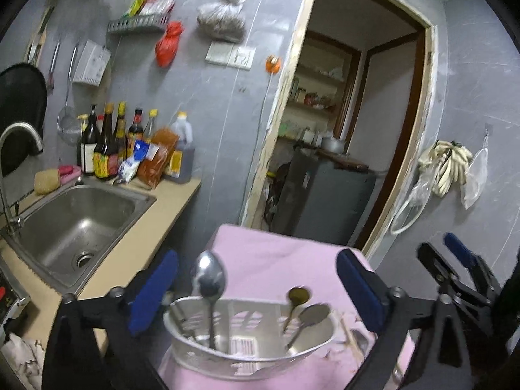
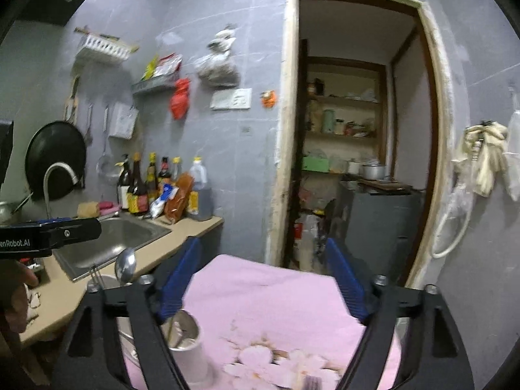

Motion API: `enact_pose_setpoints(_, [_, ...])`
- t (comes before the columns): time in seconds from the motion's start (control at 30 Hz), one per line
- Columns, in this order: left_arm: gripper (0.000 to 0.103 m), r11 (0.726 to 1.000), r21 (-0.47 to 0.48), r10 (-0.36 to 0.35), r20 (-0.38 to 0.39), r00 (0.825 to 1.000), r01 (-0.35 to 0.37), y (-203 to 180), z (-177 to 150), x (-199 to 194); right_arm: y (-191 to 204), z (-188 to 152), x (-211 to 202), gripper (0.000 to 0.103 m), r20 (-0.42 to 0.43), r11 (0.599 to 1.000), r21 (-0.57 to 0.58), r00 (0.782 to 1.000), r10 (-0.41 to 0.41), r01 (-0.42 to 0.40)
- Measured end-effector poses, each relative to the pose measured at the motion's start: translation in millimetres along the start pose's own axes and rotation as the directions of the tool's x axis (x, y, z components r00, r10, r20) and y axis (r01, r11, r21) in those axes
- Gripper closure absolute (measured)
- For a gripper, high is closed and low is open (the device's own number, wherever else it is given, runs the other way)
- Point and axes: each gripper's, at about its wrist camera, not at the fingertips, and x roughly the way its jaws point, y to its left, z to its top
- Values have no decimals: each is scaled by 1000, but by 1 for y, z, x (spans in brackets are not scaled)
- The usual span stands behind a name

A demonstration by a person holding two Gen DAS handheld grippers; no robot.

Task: Organize utensils
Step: 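Withdraw both tools from the basket back toward the table, then close the left tool on one wooden chopstick while the right tool grasps another chopstick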

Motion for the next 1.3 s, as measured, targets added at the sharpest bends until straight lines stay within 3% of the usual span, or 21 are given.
enact_pose_setpoints(0.2, [1, 998, 60, -16, 50, 999, 13, -43, -5, -4, -40, 10, -38, 3, 43, 996, -2, 996, -84, 84])
enact_pose_setpoints(0.53, [0, 988, 136, -75, 40, 996, 69, -115, -35, -1, -105, -5, -67, 2, -24, 989, 45, 990, -142, 143])
enact_pose_setpoints(0.83, [0, 982, 160, -100, -24, 995, 102, -162, -75, 24, -166, -49, -60, 2, -113, 986, 65, 983, -146, 154])
enact_pose_setpoints(1.07, [0, 980, 180, -61, -102, 993, 79, -179, -110, 59, -202, -96, -36, 2, -182, 984, 105, 976, -123, 143])
enact_pose_setpoints(1.3, [1, 982, 172, -38, -217, 975, 77, -180, -136, 91, -220, -138, -6, 2, -241, 978, 179, 969, -61, 106])
